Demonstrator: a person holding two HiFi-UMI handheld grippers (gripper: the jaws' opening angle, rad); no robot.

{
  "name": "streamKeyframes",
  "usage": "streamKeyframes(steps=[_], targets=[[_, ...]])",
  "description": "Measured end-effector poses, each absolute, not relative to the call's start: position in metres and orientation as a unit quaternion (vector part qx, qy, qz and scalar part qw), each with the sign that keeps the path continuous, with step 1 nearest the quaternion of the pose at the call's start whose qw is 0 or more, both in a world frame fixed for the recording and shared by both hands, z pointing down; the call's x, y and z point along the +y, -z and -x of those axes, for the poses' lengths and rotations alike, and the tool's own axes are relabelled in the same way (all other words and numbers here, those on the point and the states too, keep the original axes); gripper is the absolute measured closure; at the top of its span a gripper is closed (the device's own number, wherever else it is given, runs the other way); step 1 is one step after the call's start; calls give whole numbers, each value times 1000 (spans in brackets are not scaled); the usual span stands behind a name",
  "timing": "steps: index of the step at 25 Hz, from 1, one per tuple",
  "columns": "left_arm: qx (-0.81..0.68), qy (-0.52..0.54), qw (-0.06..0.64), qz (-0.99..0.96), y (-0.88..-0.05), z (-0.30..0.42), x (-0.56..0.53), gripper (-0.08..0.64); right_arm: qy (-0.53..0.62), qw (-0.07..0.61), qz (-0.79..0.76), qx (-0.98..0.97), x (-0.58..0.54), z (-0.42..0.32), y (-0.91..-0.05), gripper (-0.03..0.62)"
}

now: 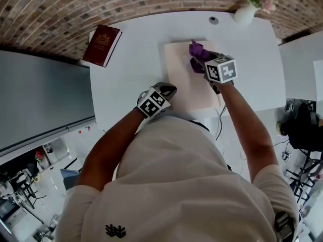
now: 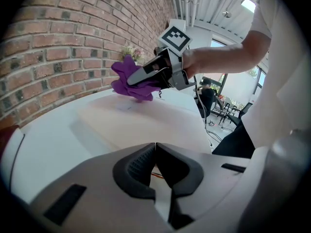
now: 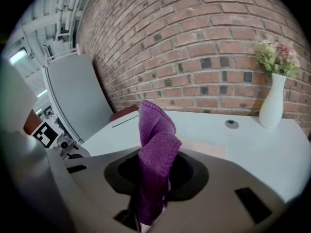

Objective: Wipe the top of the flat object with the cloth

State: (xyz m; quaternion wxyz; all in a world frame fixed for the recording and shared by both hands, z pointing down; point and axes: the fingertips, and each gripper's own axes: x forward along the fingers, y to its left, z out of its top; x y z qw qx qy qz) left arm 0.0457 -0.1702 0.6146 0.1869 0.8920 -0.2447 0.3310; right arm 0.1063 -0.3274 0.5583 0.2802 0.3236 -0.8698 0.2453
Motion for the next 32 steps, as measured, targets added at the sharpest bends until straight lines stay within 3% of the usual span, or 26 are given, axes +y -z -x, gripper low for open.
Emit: streamKeyframes(steps=[12,32], targets=[[-254,-329,194,-888,-613,-46,-170,534,-247,309,-253,-883,-311,-22,-583,466],[-253,-335,194,-887,-615,-45,-171,535,-256,334,-375,-826,-366,-174,-599,466]])
